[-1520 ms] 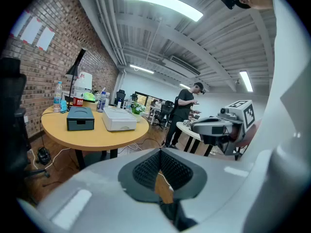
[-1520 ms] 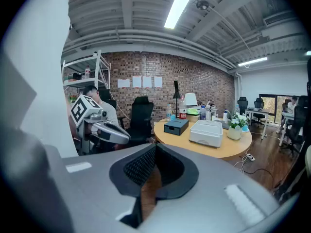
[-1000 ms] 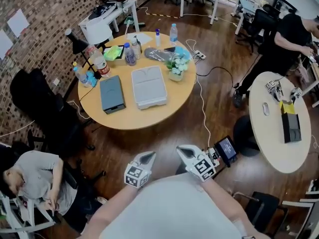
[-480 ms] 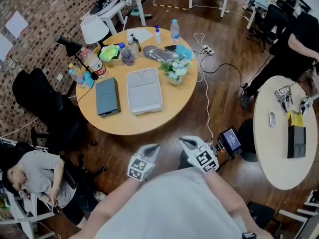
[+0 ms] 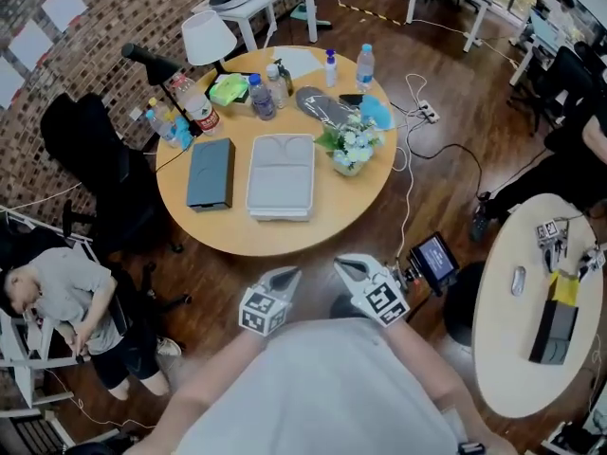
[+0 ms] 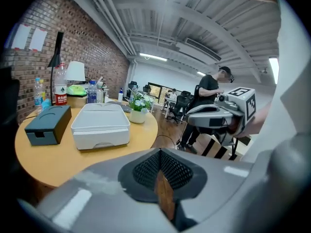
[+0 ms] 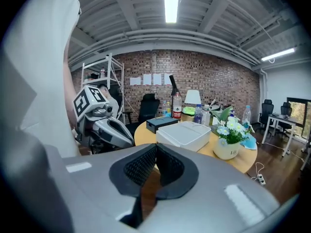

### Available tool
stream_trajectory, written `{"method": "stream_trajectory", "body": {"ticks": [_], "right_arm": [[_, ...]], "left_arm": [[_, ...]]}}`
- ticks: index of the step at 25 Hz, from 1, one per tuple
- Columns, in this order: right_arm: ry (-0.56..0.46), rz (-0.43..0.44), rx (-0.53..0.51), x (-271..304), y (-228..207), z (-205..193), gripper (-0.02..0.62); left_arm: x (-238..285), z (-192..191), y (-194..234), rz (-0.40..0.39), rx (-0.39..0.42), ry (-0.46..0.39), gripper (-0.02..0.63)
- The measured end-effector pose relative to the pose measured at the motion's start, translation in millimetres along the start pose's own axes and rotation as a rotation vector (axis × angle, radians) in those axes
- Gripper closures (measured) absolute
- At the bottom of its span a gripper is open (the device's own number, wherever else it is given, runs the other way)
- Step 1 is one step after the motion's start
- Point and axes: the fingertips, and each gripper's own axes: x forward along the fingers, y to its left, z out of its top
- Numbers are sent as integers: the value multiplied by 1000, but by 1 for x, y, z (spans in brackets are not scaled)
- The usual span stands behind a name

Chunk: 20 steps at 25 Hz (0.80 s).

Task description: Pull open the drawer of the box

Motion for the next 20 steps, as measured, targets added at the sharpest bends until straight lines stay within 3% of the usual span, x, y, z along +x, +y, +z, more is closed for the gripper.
{"method": "stream_trajectory", "body": {"ticks": [7, 14, 20], "right_arm": [[10, 118, -83, 11, -25, 12, 588], [1, 218, -138, 31, -30, 27, 588], [30, 259, -152, 46, -33, 28, 589]], "left_arm": [[18, 18, 15, 97, -153, -81, 600], [27, 16, 44, 196, -246, -108, 600], [33, 6, 76, 236, -488, -195, 600]]}}
